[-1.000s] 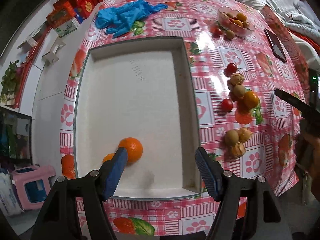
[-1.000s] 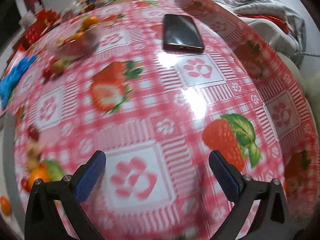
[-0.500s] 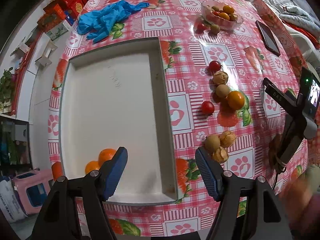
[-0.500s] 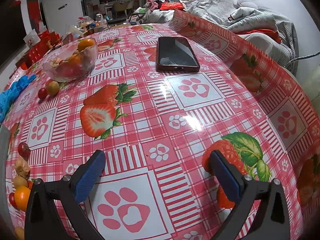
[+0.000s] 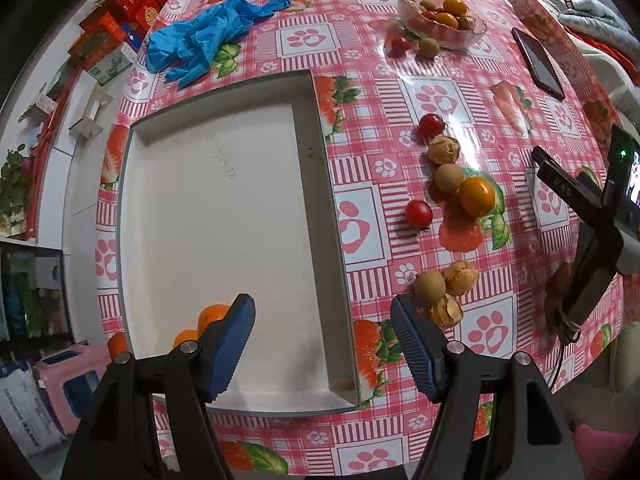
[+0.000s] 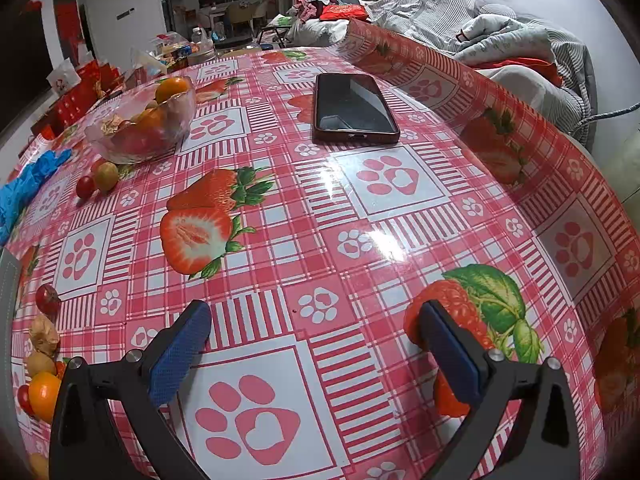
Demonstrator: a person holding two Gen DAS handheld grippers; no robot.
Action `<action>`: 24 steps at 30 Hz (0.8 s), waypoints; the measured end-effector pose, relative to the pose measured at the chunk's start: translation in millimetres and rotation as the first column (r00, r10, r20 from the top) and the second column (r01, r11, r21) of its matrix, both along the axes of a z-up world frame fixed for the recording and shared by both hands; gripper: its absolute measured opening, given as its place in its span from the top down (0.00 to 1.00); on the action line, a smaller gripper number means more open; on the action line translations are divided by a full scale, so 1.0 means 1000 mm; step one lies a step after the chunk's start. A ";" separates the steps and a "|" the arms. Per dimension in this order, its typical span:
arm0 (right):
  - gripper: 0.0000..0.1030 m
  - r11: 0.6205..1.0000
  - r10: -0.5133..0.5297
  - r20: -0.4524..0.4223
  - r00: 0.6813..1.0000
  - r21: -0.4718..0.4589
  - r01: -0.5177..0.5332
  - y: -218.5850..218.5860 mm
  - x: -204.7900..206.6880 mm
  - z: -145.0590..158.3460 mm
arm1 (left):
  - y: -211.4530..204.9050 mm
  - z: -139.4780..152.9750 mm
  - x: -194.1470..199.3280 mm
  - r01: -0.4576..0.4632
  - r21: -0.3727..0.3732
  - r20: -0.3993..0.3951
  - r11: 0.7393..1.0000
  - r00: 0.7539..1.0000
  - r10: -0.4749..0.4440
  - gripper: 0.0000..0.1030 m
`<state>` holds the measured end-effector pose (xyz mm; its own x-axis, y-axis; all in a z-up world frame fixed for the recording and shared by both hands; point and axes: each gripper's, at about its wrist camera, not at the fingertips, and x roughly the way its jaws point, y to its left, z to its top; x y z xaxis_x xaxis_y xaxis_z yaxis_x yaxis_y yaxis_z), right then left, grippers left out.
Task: Organize fruits
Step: 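Move the open left gripper back toward a red cherry tomato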
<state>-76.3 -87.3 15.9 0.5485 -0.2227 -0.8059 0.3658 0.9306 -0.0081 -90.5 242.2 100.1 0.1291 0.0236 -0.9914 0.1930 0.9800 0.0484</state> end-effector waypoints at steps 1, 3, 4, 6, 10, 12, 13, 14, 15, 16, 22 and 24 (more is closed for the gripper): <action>0.00 1.000 0.000 0.000 1.000 0.000 0.000 0.000 0.000 0.000 | 0.001 0.001 0.000 0.001 0.001 0.003 1.000 1.000 -0.001 0.31; 0.00 1.000 0.000 0.000 1.000 0.000 0.000 0.000 0.000 0.000 | 0.001 0.000 0.001 0.001 0.003 0.002 1.000 1.000 -0.001 0.31; 0.00 1.000 0.000 0.000 1.000 0.000 0.000 0.000 0.000 0.000 | 0.001 0.000 0.001 0.000 0.003 -0.001 1.000 1.000 0.000 0.31; 0.00 1.000 0.000 0.000 1.000 0.000 0.000 0.000 0.000 0.000 | 0.001 -0.002 0.002 -0.004 0.002 -0.005 1.000 1.000 0.004 0.31; 0.00 1.000 0.000 0.000 1.000 0.001 0.000 0.000 0.000 0.000 | -0.007 -0.004 0.004 0.010 -0.005 -0.006 1.000 1.000 -0.010 0.31; 0.00 1.000 0.000 -0.001 1.000 0.000 0.000 0.000 0.000 0.000 | -0.012 -0.004 0.005 0.020 -0.018 -0.002 1.000 1.000 -0.021 0.31; 0.00 1.000 0.000 -0.001 1.000 0.001 0.000 0.000 0.000 0.000 | -0.015 -0.005 0.006 0.028 -0.024 -0.002 0.999 1.000 -0.028 0.31; 0.00 1.000 0.000 -0.001 1.000 0.001 0.000 0.000 0.000 0.000 | -0.018 -0.005 0.007 0.037 -0.024 0.001 0.999 0.999 -0.037 0.31; 0.00 1.000 0.000 -0.001 1.000 0.001 0.000 0.000 0.000 0.000 | -0.021 -0.006 0.009 0.046 -0.020 0.004 0.999 0.999 -0.046 0.31; 0.00 1.000 0.000 -0.001 1.000 0.001 0.000 0.000 0.001 0.000 | -0.025 -0.008 0.011 0.054 -0.018 0.008 0.998 0.998 -0.054 0.31; 0.00 1.000 0.000 -0.001 1.000 0.001 0.000 0.000 0.000 0.000 | -0.053 -0.022 0.033 0.076 -0.056 0.000 0.996 0.997 -0.076 0.31; 0.00 1.000 0.000 -0.001 1.000 0.001 0.000 0.000 0.000 0.000 | -0.062 -0.027 0.040 0.089 -0.056 0.006 0.994 0.996 -0.089 0.31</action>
<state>-76.2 -87.7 15.8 0.5477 -0.2215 -0.8068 0.3656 0.9308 -0.0074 -50.9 179.8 73.2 0.1318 -0.0437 -0.9903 0.2799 0.9600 -0.0051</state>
